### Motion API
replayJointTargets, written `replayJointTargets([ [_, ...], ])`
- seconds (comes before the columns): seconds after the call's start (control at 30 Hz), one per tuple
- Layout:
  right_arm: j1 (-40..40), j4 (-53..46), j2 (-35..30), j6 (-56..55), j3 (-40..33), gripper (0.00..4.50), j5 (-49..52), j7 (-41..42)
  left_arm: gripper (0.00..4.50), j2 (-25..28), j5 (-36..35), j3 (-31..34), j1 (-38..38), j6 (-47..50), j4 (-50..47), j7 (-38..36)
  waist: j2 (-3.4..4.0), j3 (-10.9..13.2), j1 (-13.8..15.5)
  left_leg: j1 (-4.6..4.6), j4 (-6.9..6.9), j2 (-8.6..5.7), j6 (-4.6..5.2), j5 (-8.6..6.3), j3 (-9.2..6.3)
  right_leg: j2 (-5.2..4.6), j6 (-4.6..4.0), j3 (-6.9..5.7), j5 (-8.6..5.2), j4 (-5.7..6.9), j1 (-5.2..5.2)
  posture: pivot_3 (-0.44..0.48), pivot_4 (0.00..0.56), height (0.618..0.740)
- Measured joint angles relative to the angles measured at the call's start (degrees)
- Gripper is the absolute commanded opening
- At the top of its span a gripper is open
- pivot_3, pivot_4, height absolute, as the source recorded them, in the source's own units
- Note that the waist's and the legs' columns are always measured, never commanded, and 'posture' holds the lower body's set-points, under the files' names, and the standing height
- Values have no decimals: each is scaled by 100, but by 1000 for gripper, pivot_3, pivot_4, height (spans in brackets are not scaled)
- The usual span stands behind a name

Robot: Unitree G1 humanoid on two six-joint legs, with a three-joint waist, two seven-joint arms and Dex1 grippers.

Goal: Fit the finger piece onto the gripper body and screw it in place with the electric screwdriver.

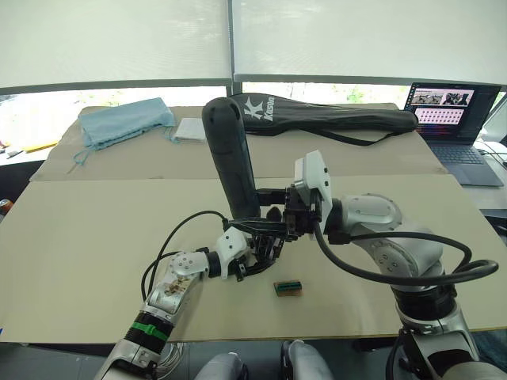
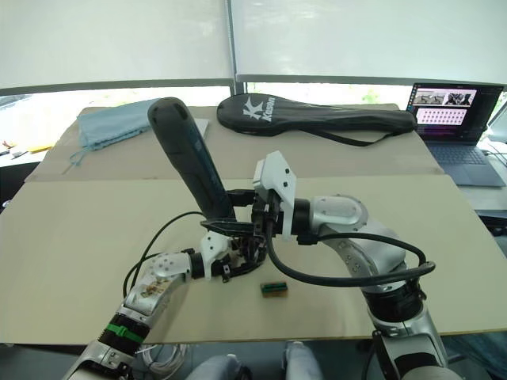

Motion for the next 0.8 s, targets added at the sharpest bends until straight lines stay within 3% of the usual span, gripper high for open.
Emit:
replayJointTargets([
  [0.53,501,104,197,-714,-62,1901,-199,-210,2292,-4,-157,43,42,155,8,3,-1,-40,-18,14,-17,0,-2,1,2,2,0,-1,-1,-2,4,0,150,740],
  [0.8,777,-17,226,-732,-91,1901,-195,-417,2292,7,-195,58,91,283,8,14,-1,-95,-42,69,-54,2,-4,0,3,3,-4,2,-10,-10,49,0,150,740],
])
